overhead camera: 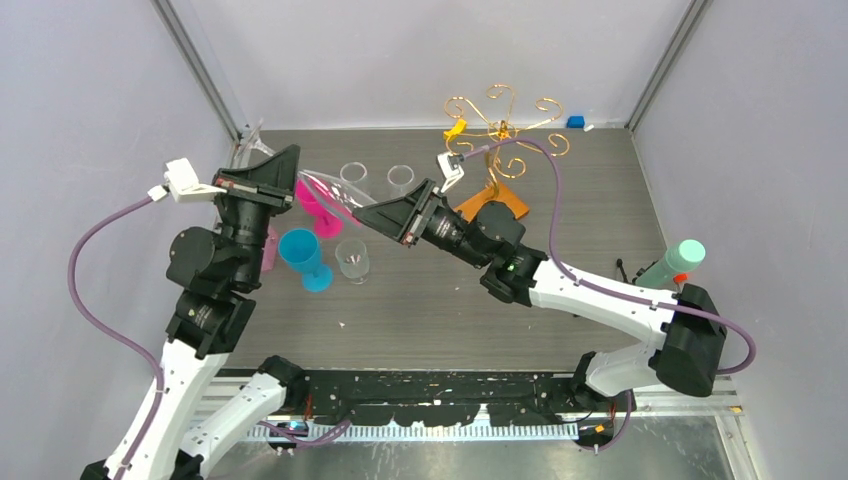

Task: Take the wine glass off the wine glass rack

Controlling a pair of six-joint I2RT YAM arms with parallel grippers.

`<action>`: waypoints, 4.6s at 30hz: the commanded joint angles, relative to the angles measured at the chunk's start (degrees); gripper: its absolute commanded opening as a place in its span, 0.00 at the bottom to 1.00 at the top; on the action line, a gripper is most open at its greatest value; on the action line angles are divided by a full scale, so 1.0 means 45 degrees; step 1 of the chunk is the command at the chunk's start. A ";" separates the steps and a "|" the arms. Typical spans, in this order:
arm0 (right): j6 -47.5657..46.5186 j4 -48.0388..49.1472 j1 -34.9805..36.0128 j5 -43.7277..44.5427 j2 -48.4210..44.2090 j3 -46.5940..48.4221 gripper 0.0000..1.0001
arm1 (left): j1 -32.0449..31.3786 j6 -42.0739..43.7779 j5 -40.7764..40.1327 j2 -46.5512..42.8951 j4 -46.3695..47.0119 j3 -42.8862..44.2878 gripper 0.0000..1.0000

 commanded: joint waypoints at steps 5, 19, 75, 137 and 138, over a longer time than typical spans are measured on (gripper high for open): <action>0.0212 0.2368 0.0085 -0.0235 0.0421 0.0858 0.16 | 0.0005 -0.0583 -0.0204 -0.0363 0.1027 -0.0184 0.00; -0.1804 0.0952 0.0083 0.1063 -0.0152 0.1355 0.00 | 0.0005 0.0062 0.0178 -0.0849 -0.0153 -0.0169 0.62; -1.1689 -2.4393 -0.0123 0.1973 0.6318 1.2911 0.00 | 0.0005 0.8878 0.1768 -0.1543 -0.9972 0.2387 1.00; -1.1355 -2.3346 -0.1223 0.2101 0.8348 1.8468 0.66 | 0.0005 0.8287 -0.0194 -0.2792 -1.1885 0.1566 1.00; -1.1268 -2.3244 -0.1223 0.2465 0.7826 1.8241 0.66 | 0.0005 0.8119 -0.0276 -0.2864 -1.2050 0.1560 1.00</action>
